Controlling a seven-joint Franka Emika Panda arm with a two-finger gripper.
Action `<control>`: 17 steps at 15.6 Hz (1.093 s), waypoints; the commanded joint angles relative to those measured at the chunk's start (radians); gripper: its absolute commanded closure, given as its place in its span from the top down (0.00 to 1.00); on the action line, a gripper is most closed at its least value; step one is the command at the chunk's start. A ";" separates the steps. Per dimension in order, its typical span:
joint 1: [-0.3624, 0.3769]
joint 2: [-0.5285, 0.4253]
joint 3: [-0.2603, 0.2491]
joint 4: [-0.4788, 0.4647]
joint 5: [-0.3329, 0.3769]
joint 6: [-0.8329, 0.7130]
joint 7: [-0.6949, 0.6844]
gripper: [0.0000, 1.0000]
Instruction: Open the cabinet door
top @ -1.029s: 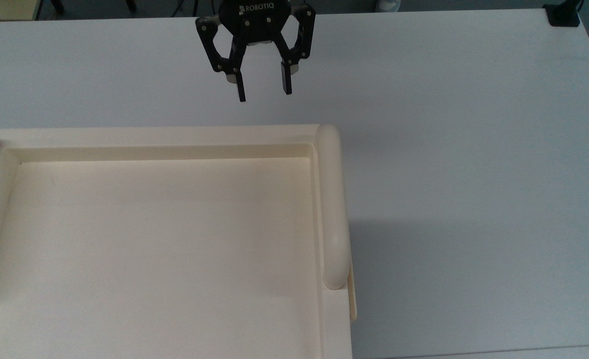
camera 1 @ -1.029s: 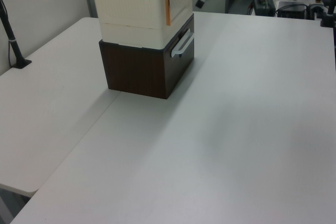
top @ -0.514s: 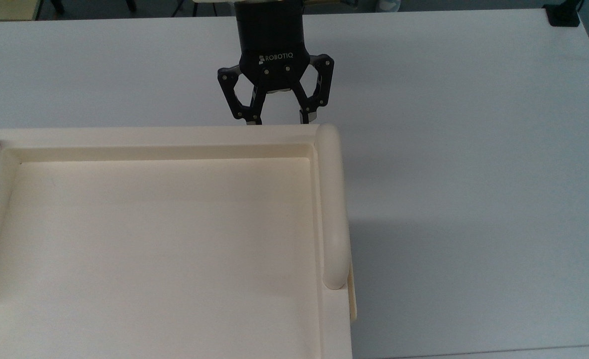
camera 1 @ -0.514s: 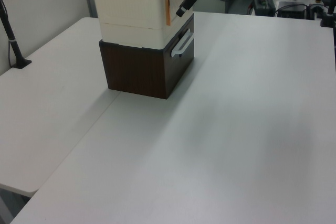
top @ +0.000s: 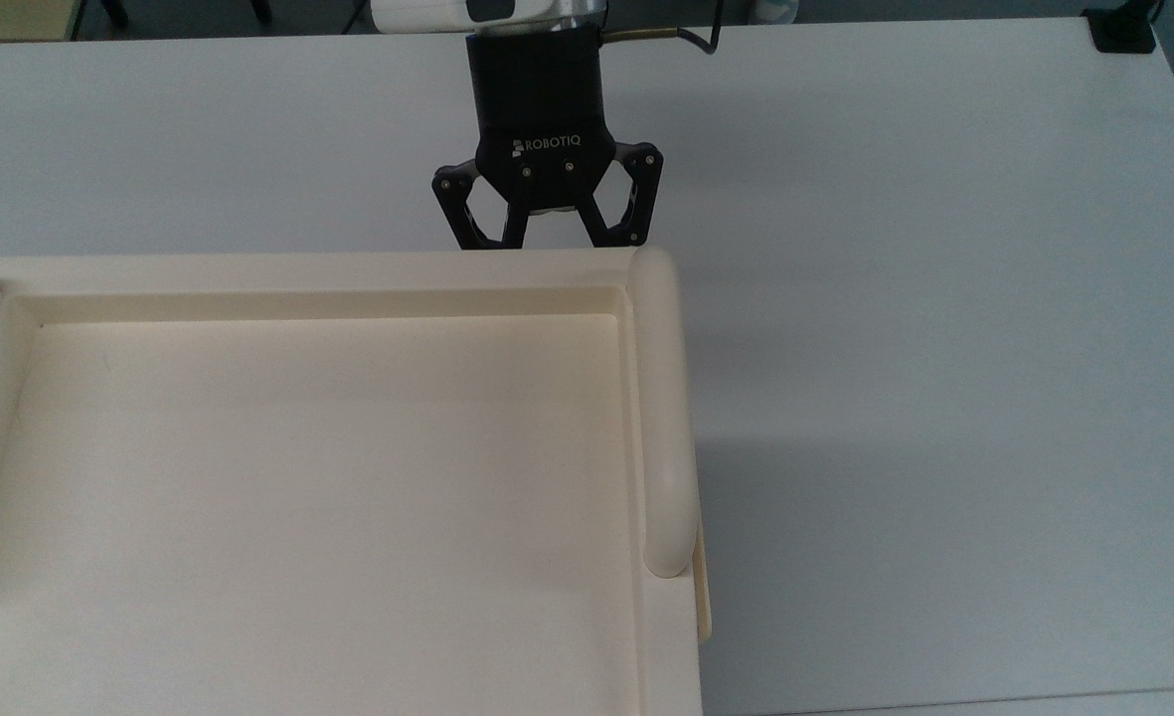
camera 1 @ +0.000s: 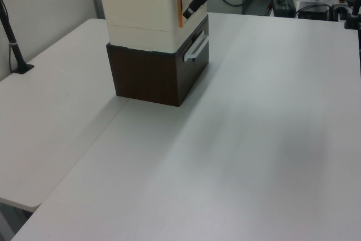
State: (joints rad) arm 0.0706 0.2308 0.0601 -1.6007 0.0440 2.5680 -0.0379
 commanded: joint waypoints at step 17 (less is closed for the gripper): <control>0.005 0.065 -0.008 0.051 -0.039 0.107 0.082 0.00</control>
State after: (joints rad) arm 0.0715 0.2822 0.0569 -1.5615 0.0118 2.6509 0.0199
